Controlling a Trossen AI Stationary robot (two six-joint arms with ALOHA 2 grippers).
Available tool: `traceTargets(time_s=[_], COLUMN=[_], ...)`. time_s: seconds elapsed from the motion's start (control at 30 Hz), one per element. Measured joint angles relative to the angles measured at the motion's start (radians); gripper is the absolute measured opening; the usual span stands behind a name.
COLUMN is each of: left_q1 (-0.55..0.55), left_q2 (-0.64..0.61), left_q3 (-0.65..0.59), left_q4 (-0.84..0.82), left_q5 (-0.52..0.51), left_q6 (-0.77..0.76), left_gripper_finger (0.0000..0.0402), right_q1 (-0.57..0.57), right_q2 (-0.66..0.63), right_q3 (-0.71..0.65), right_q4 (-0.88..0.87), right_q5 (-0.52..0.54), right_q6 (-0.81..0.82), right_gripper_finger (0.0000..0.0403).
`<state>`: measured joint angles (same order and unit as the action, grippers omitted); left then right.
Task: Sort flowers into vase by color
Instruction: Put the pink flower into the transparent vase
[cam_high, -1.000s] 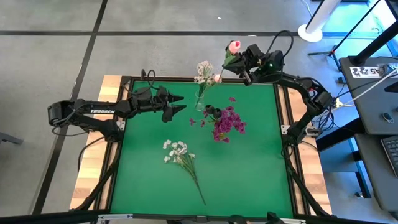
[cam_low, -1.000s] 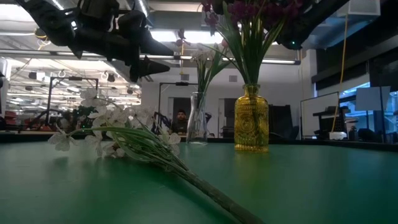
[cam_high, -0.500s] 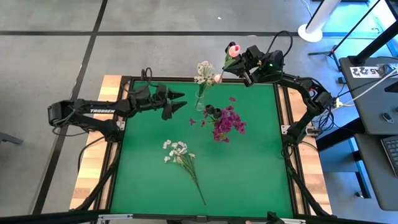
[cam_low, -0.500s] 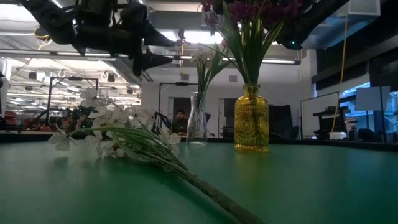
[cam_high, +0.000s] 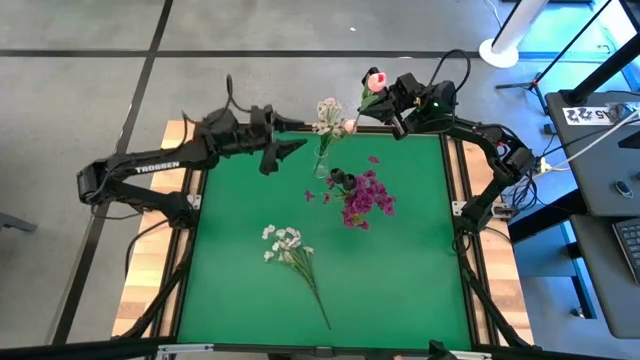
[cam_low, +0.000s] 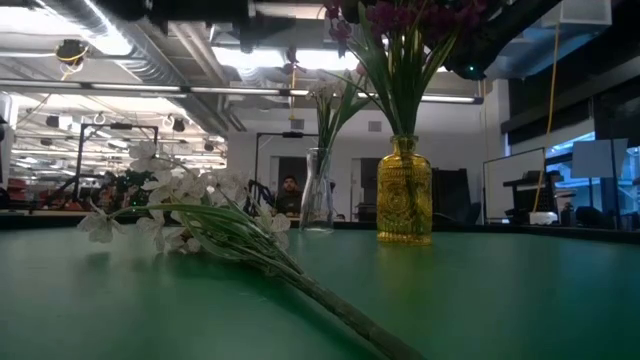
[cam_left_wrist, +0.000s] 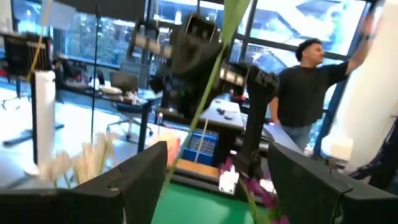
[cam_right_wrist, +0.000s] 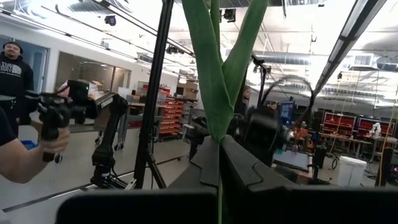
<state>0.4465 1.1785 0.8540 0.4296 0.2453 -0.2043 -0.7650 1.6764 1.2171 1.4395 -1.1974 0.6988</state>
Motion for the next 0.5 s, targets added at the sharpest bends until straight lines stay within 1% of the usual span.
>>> traceTargets(time_s=[0.13,0.23,0.33,0.4,0.5], left_q1=[-0.004,-0.005,-0.002,0.010,0.056], left_q2=[0.031,0.067,0.107,0.133,0.157], left_q3=[0.111,0.164,0.190,0.208,0.266], left_q4=[-0.103,-0.122,-0.122,-0.129,-0.128], left_q5=[-0.006,0.001,0.002,-0.047,-0.167], left_q6=[0.056,0.059,0.086,0.118,0.144], left_gripper_finger=[0.0273,0.0273,0.0273,0.0273,0.0273], right_q1=[0.000,0.000,0.000,0.000,0.000], right_q2=[0.000,0.000,0.000,0.000,0.000], right_q3=[0.000,0.000,0.000,0.000,0.000], right_q4=[0.000,0.000,0.000,-0.001,-0.001], right_q5=[0.000,0.000,0.000,0.000,-0.006], right_q6=[0.001,0.003,0.003,0.004,0.008], right_gripper_finger=[0.0000,0.0000,0.0000,0.0000,0.0000])
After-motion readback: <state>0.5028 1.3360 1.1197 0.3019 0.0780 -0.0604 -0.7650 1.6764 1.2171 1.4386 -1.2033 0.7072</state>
